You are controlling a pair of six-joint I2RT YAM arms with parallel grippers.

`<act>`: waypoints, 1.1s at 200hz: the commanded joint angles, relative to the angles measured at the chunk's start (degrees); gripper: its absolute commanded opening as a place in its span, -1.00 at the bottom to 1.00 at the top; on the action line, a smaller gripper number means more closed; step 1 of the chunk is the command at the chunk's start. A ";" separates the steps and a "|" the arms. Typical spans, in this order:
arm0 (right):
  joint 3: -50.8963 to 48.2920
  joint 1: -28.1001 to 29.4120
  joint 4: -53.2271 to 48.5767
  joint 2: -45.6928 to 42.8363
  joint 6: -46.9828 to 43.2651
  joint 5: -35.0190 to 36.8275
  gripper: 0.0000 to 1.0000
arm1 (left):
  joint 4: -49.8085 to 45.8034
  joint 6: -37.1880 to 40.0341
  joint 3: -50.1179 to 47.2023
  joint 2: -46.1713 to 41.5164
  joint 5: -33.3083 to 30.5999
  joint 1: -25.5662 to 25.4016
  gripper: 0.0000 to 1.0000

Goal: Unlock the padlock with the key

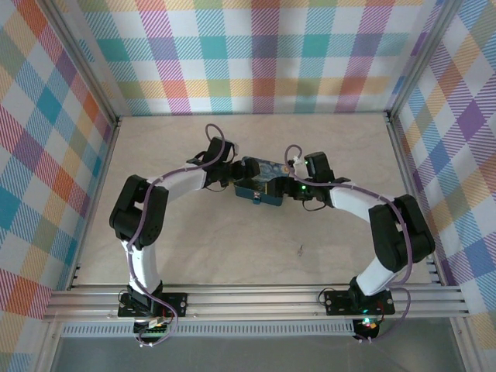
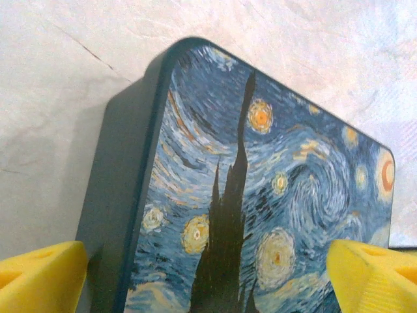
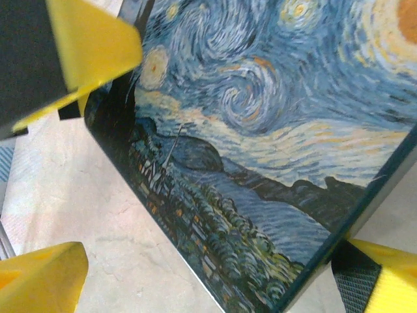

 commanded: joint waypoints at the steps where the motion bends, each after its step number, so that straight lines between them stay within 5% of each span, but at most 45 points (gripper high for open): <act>1: -1.50 0.75 0.45 -3.19 1.39 1.63 0.94 | -0.34 1.21 -1.08 -4.07 -2.36 0.43 0.97; 61: -2.83 0.70 -13.00 -12.73 0.69 13.70 0.91 | -1.25 3.22 -5.99 -15.05 -9.23 2.77 1.00; 111: -6.30 1.28 -30.09 -21.80 7.87 18.16 0.63 | -0.46 2.72 -12.68 -25.25 -6.45 2.59 1.00; 159: -8.15 7.43 -42.94 -23.92 13.37 21.51 0.39 | -0.60 1.73 -17.78 -30.57 -5.95 2.15 1.00; 220: -10.29 15.35 -44.81 -20.88 18.89 23.78 0.12 | 0.28 1.79 -18.38 -30.40 -5.50 2.09 1.00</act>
